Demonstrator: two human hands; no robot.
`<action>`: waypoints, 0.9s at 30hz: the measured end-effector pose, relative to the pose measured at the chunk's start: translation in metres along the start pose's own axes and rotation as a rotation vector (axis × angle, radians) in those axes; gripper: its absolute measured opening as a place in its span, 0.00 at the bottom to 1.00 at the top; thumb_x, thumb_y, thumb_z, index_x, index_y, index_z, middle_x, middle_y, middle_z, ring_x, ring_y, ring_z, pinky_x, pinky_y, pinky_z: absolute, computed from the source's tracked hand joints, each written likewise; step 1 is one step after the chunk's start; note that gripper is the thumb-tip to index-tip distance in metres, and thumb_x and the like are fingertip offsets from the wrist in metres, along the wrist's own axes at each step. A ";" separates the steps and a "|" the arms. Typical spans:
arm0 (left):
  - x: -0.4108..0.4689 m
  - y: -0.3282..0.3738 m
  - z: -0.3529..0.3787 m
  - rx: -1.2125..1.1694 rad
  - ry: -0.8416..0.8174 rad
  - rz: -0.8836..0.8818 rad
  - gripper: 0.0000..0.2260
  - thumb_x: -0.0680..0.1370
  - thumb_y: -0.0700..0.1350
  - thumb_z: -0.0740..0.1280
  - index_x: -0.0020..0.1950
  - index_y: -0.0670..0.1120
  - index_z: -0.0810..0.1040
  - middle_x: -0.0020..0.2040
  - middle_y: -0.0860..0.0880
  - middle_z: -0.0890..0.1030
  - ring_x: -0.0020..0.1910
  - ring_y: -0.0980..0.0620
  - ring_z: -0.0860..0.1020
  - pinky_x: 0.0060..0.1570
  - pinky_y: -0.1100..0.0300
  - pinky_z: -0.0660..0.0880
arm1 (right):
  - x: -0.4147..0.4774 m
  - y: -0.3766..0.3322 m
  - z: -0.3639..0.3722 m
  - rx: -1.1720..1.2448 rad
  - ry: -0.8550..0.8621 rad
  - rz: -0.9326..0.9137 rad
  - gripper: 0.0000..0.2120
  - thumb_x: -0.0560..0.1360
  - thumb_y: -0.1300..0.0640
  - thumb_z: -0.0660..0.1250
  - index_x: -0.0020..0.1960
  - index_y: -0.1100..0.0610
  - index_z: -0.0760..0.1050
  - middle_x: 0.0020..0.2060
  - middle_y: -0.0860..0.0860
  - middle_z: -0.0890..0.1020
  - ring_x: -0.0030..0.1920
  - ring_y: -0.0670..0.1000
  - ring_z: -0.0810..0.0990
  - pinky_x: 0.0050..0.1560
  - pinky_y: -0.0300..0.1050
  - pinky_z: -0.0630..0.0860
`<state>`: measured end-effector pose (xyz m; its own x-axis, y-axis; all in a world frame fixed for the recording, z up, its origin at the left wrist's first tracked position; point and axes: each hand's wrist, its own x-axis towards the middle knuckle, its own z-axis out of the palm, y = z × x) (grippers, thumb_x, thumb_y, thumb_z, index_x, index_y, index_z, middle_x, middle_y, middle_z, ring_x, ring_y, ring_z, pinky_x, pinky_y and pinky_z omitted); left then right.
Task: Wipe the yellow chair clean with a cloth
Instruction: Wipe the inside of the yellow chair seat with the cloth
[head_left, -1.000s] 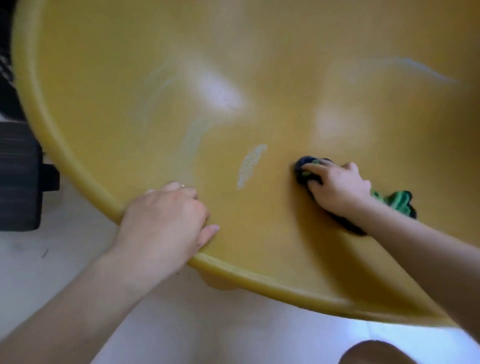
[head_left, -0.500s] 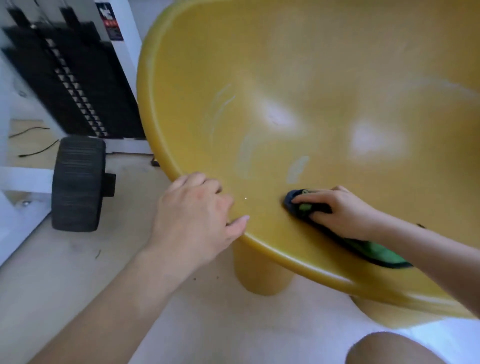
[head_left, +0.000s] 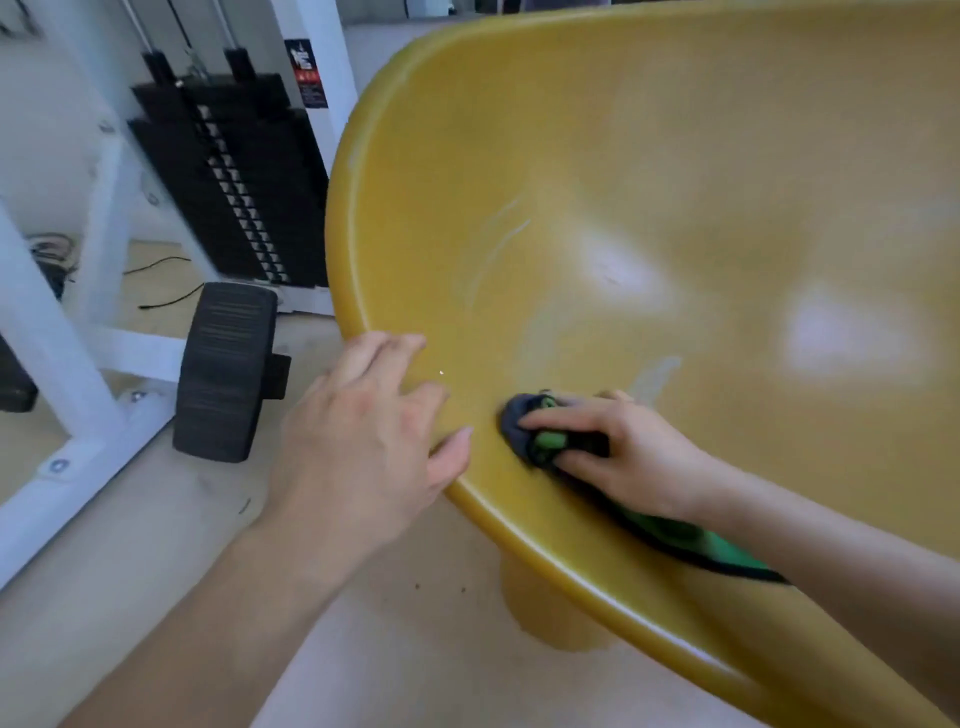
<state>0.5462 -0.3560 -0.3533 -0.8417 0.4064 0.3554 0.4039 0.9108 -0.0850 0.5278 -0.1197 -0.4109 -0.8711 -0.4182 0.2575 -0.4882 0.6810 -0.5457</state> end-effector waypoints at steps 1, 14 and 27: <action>0.001 0.001 0.001 0.035 0.007 0.003 0.19 0.72 0.56 0.61 0.45 0.43 0.84 0.56 0.43 0.80 0.59 0.44 0.74 0.52 0.49 0.76 | 0.034 -0.014 0.014 0.069 0.052 -0.066 0.20 0.74 0.60 0.68 0.65 0.50 0.76 0.64 0.49 0.78 0.62 0.42 0.71 0.60 0.39 0.62; 0.050 -0.019 -0.013 0.134 0.141 -0.175 0.12 0.68 0.41 0.72 0.51 0.44 0.82 0.60 0.40 0.77 0.53 0.39 0.73 0.40 0.53 0.74 | 0.016 -0.004 0.027 -0.011 0.189 -0.163 0.20 0.70 0.51 0.62 0.62 0.39 0.74 0.63 0.43 0.77 0.50 0.48 0.72 0.54 0.41 0.74; 0.135 -0.046 -0.019 0.207 0.119 -0.366 0.28 0.77 0.45 0.65 0.75 0.47 0.60 0.72 0.37 0.65 0.63 0.36 0.69 0.57 0.44 0.69 | 0.043 0.003 0.041 -0.037 0.272 -0.102 0.23 0.68 0.52 0.62 0.62 0.40 0.75 0.62 0.46 0.77 0.54 0.53 0.76 0.47 0.52 0.81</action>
<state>0.4207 -0.3440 -0.2833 -0.8641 0.0535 0.5005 -0.0046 0.9934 -0.1142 0.4912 -0.1598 -0.4342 -0.7969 -0.3129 0.5167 -0.5716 0.6671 -0.4777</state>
